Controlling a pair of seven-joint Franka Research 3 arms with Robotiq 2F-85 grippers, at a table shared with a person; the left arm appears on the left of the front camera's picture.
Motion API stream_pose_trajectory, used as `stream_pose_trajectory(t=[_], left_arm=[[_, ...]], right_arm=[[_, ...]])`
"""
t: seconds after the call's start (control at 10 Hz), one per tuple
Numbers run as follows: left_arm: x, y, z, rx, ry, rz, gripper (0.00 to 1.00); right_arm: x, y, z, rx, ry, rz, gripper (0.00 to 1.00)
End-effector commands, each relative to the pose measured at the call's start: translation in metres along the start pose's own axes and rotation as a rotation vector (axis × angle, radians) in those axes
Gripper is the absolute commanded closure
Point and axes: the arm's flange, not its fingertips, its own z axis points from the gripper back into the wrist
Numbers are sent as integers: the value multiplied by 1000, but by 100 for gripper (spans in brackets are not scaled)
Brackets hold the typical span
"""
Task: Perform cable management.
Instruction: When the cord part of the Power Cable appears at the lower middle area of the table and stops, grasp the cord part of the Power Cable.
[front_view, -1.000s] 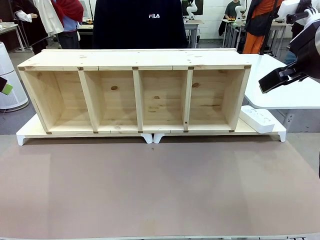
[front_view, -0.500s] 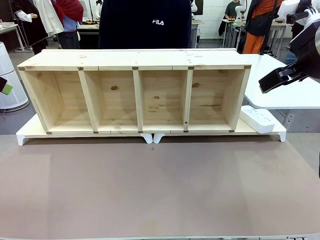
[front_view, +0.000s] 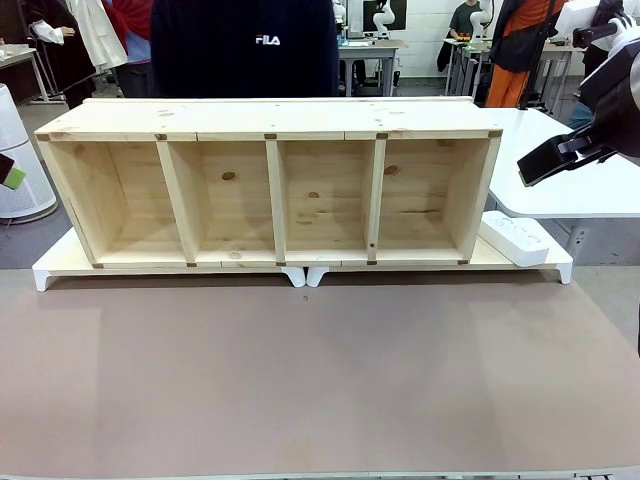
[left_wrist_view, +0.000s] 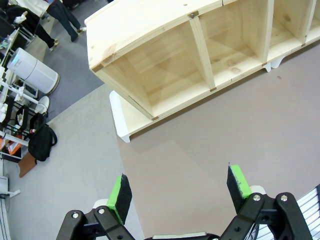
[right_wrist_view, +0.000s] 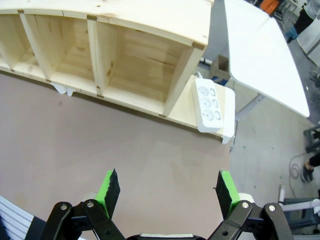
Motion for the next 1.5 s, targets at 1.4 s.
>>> stream_pose_trajectory(t=[1.4], left_arm=[[0, 0, 1, 4, -4, 0, 0]], right_arm=[[0, 0, 0, 0, -2, -1, 0]])
